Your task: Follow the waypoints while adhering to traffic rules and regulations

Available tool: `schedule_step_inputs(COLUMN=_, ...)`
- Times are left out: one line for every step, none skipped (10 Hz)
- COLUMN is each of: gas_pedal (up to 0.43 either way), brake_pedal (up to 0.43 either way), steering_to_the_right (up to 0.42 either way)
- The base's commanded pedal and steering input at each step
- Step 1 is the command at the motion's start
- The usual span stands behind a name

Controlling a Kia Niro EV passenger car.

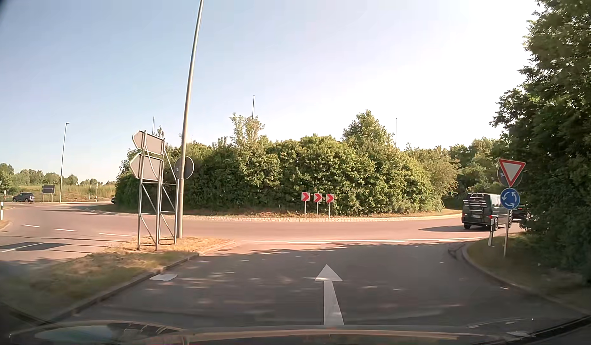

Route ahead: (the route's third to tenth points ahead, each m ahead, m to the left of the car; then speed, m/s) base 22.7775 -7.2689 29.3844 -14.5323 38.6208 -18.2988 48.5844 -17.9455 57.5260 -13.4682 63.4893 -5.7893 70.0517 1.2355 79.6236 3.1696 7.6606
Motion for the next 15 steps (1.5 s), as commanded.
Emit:
schedule_step_inputs(gas_pedal=0.047, brake_pedal=0.012, steering_to_the_right=0.068)
schedule_step_inputs(gas_pedal=0.059, brake_pedal=0.012, steering_to_the_right=0.082)
schedule_step_inputs(gas_pedal=0.067, brake_pedal=0.012, steering_to_the_right=0.096)
schedule_step_inputs(gas_pedal=0.087, brake_pedal=0.012, steering_to_the_right=0.11)
schedule_step_inputs(gas_pedal=0.087, brake_pedal=0.012, steering_to_the_right=0.129)
schedule_step_inputs(gas_pedal=0.087, brake_pedal=0.012, steering_to_the_right=0.152)
schedule_step_inputs(gas_pedal=0.087, brake_pedal=0.012, steering_to_the_right=0.167)
schedule_step_inputs(gas_pedal=0.087, brake_pedal=0.012, steering_to_the_right=0.181)
schedule_step_inputs(gas_pedal=0.087, brake_pedal=0.012, steering_to_the_right=0.195)
schedule_step_inputs(gas_pedal=0.087, brake_pedal=0.012, steering_to_the_right=0.204)
schedule_step_inputs(gas_pedal=0.087, brake_pedal=0.012, steering_to_the_right=0.21)
schedule_step_inputs(gas_pedal=0.087, brake_pedal=0.012, steering_to_the_right=0.216)
schedule_step_inputs(gas_pedal=0.11, brake_pedal=0.012, steering_to_the_right=0.222)
schedule_step_inputs(gas_pedal=0.118, brake_pedal=0.018, steering_to_the_right=0.227)
schedule_step_inputs(gas_pedal=0.138, brake_pedal=0.012, steering_to_the_right=0.234)
